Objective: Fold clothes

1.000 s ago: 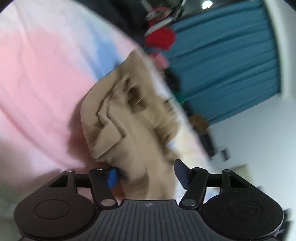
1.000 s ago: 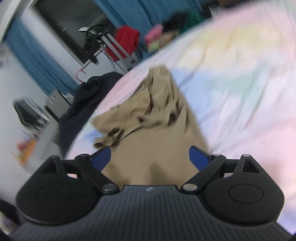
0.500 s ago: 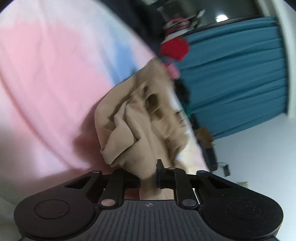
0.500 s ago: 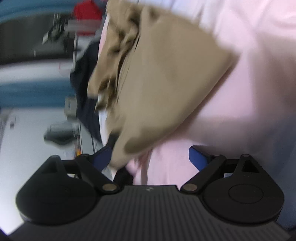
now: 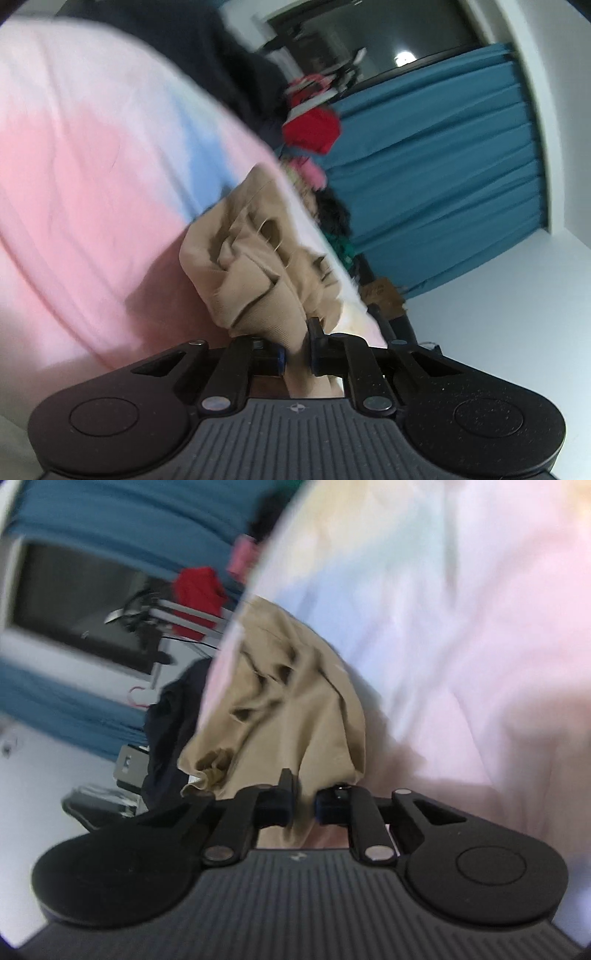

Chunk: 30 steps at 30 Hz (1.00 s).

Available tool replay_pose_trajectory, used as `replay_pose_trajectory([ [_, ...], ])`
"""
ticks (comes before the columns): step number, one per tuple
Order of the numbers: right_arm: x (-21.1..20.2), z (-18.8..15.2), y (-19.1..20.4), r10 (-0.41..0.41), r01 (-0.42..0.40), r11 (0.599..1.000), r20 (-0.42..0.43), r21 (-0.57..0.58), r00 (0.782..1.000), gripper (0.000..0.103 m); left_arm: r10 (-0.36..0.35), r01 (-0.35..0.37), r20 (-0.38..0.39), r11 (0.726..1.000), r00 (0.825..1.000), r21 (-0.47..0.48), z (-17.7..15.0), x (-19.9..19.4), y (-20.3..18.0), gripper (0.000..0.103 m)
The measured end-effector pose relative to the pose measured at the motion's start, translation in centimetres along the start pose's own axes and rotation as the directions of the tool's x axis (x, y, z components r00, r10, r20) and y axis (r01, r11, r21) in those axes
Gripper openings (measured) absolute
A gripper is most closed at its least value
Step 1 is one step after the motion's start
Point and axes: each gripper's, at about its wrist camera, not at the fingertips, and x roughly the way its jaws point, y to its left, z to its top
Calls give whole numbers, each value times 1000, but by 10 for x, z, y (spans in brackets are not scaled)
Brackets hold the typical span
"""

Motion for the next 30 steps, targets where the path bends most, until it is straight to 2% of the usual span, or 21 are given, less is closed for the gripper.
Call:
replay_pose_trajectory([
  [3, -18, 4, 21, 25, -21, 997, 52, -77, 998, 12, -25, 25, 40, 1000, 999, 14, 2, -23, -17, 8],
  [7, -54, 2, 48, 72, -59, 988, 85, -145, 994, 12, -48, 46, 47, 999, 998, 25, 1, -57, -37, 6],
  [11, -99, -1, 65, 81, -67, 978, 62, -200, 995, 11, -48, 48, 18, 998, 999, 34, -8, -109, -55, 6],
  [14, -133, -13, 71, 43, -36, 969, 24, -246, 999, 11, -38, 38, 10, 999, 999, 13, -31, -154, -61, 6],
  [18, -173, -37, 57, 22, -18, 972, 11, -235, 1000, 12, -20, 21, 13, 999, 1000, -39, -61, -202, -60, 6],
  [20, -185, -45, 49, 22, -19, 977, 10, -212, 1000, 12, -9, 9, 9, 998, 1000, -64, -66, -209, -57, 6],
  [23, -174, -38, 52, 30, -27, 979, 8, -204, 1000, 12, 8, -7, 30, 999, 1000, -32, -58, -205, -64, 7],
  [27, -142, -18, 71, 14, -12, 983, 10, -185, 1000, 12, 60, -62, 83, 998, 995, 24, -39, -174, -80, 7],
  [30, -102, 2, 87, -11, 15, 985, 22, -172, 1000, 12, 105, -113, 105, 990, 989, 80, -19, -135, -94, 7],
])
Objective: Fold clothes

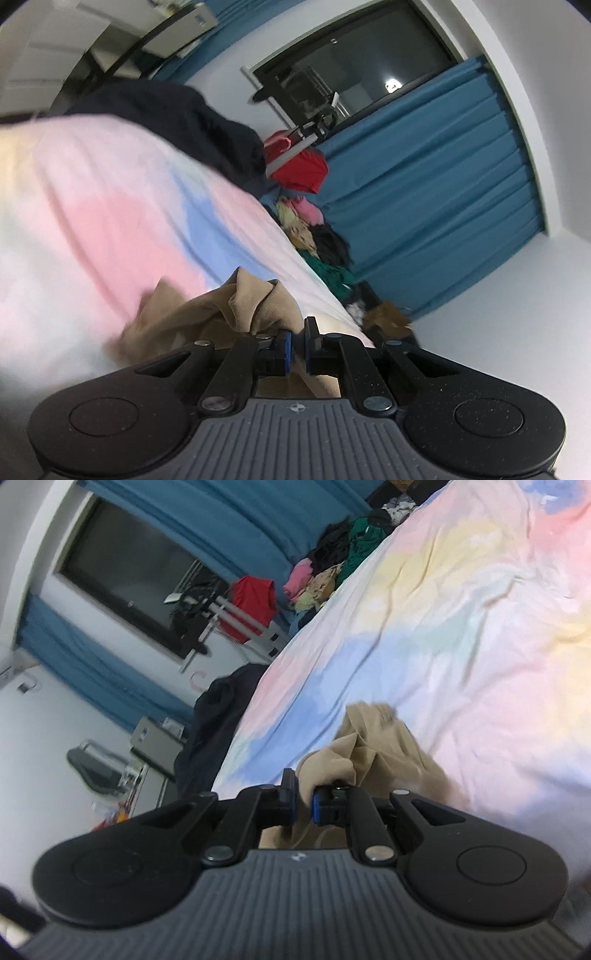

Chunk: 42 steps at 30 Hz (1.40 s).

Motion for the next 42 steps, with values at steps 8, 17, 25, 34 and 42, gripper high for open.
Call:
replay_pose_trajectory([
  [8, 115, 27, -1, -117, 116, 993, -24, -12, 993, 13, 167, -167, 6, 979, 986, 119, 23, 128, -1, 8],
  [17, 186, 31, -37, -149, 148, 989, -103, -13, 984, 14, 223, -216, -21, 961, 975, 175, 13, 191, 39, 12],
  [25, 207, 25, -38, -183, 172, 981, -125, -93, 975, 14, 278, -261, -45, 937, 959, 231, 8, 216, 52, 12],
  [34, 188, 30, -32, -92, 73, 987, -128, -141, 988, 47, 202, -179, -59, 945, 978, 272, 8, 192, 37, 44],
  [42, 119, 37, 4, 37, -50, 955, -51, -292, 998, 91, 114, -42, -148, 907, 982, 419, -1, 161, 0, 84],
])
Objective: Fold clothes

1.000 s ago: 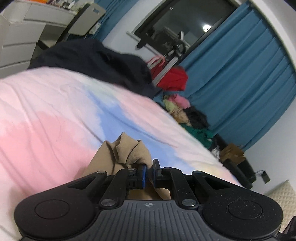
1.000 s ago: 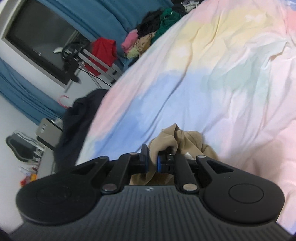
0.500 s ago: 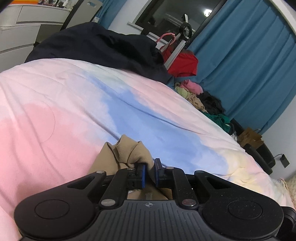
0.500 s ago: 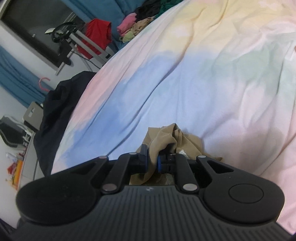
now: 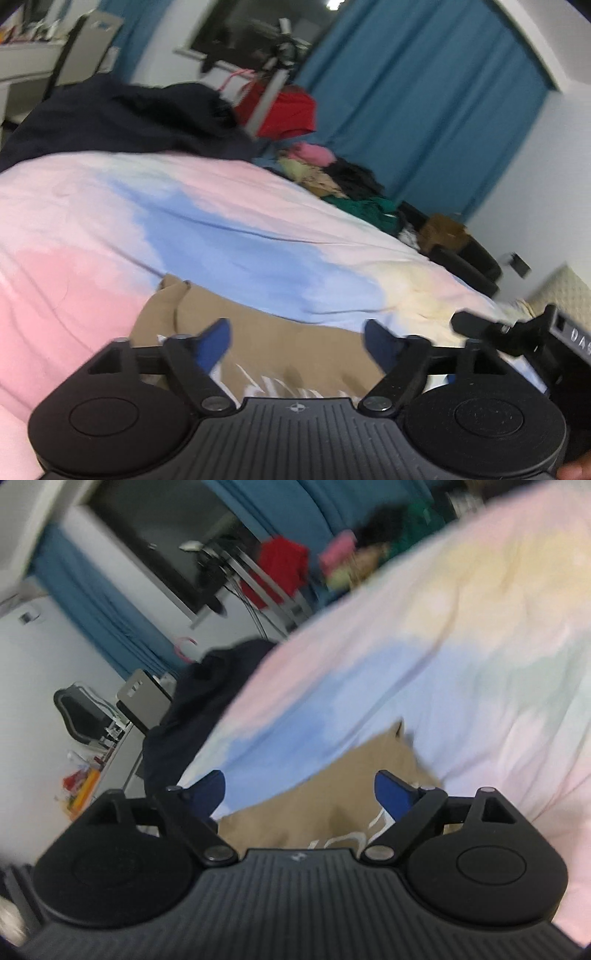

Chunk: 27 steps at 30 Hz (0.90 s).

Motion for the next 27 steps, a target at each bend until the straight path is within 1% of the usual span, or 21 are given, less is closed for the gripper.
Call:
replay_pose_trajectory([
  [1, -6, -1, 4, 1, 0, 999, 16, -44, 1000, 90, 5, -5, -1, 1000, 1000, 30, -2, -3, -3, 85],
  [2, -6, -1, 6, 5, -4, 997, 8, -77, 1000, 89, 17, -16, -8, 998, 1000, 58, -4, -4, -6, 85],
  [3, -4, -2, 8, 9, -10, 995, -10, -100, 1000, 77, 29, -28, -18, 996, 999, 86, -6, -4, -8, 85],
  [5, 11, -6, 5, -2, -7, 994, -75, -111, 997, 66, 58, -52, -44, 991, 997, 126, -10, 2, -10, 85],
  [6, 20, -8, 2, -15, 3, 993, -102, -119, 995, 55, 73, -65, -56, 987, 996, 144, -11, 7, -10, 85],
  [8, 39, -15, -4, -50, 29, 989, -145, -144, 988, 42, 111, -96, -81, 981, 991, 168, -13, 19, -6, 85],
  [10, 58, -20, -9, -110, 79, 981, -169, -179, 979, 39, 126, -104, -117, 979, 985, 176, -14, 29, -2, 85],
  [11, 68, -23, -12, -143, 107, 974, -178, -199, 974, 30, 124, -100, -128, 979, 984, 177, -15, 32, 1, 85],
  [12, 75, -25, -15, -161, 122, 970, -182, -210, 970, 27, 117, -93, -129, 979, 985, 182, -16, 33, 4, 85],
  [13, 80, -27, -17, -169, 128, 968, -183, -214, 969, 27, 114, -88, -127, 977, 985, 196, -17, 34, 4, 85],
  [16, 91, -32, -23, -188, 144, 962, -182, -231, 965, 27, 142, -106, -135, 964, 981, 243, -23, 42, 4, 85],
  [19, 91, -36, -21, -197, 149, 955, -176, -255, 964, 27, 160, -117, -155, 960, 975, 253, -26, 50, 6, 84],
  [20, 88, -36, -19, -198, 149, 954, -174, -260, 965, 27, 157, -114, -156, 961, 975, 254, -25, 49, 6, 84],
  [22, 80, -37, -14, -195, 145, 952, -169, -268, 966, 31, 156, -113, -154, 960, 976, 258, -24, 44, 5, 83],
  [27, 50, -41, 3, -181, 134, 948, -142, -287, 973, 32, 136, -100, -129, 962, 982, 254, -24, 19, -3, 83],
])
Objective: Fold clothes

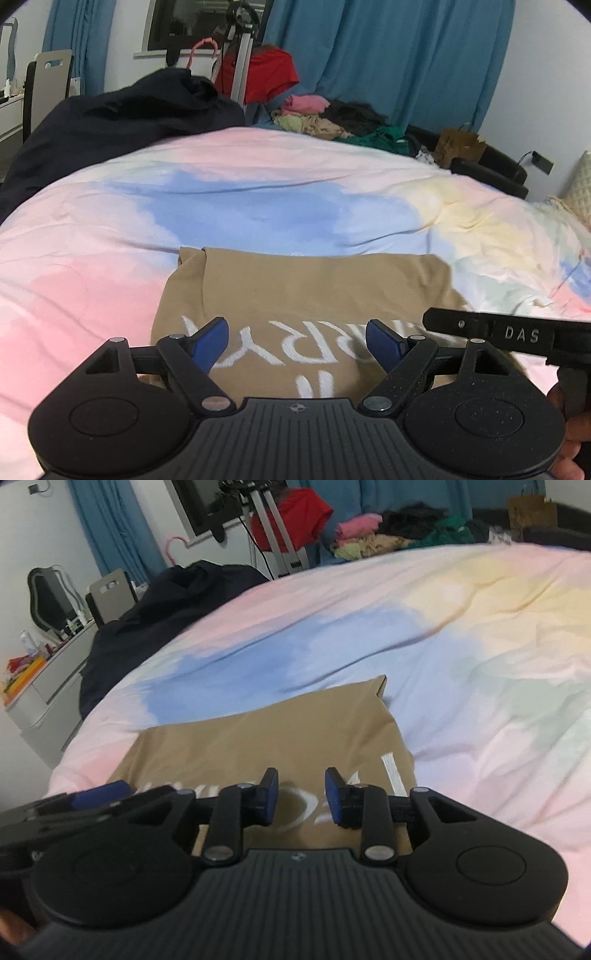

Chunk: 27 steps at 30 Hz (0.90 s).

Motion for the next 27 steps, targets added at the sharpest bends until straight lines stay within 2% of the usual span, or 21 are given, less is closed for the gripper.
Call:
replay_pose_trajectory([
  [4, -25, -6, 3, -8, 8, 1000, 21, 0, 1000, 32, -20, 19, 36, 1000, 999, 23, -7, -29, -9, 83],
  [8, -40, -13, 1, -6, 6, 1000, 27, 15, 1000, 32, -25, 22, 37, 997, 999, 77, -19, -41, -20, 83],
  [13, -25, -23, -3, -31, 31, 1000, -7, 3, 999, 29, 34, -31, -27, 994, 999, 108, -32, -15, -23, 85],
  [19, -13, -27, -12, -19, 21, 999, -40, 41, 999, 29, 7, -5, -29, 998, 1000, 64, -38, -25, -19, 85],
  [21, -14, -28, -12, -18, 20, 999, -40, 47, 999, 29, -41, 40, -31, 999, 999, -10, -37, -38, -13, 85],
  [23, -15, -28, -13, -18, 20, 998, -39, 51, 999, 29, -116, 112, -33, 988, 993, -103, -35, -53, -7, 84],
  [25, -14, -27, -14, -16, 19, 998, -41, 59, 999, 29, -220, 211, -27, 959, 975, -189, -35, -65, -2, 84],
  [27, -13, -26, -15, -14, 17, 997, -41, 69, 999, 29, -318, 301, -21, 914, 948, -271, -38, -71, 3, 85],
])
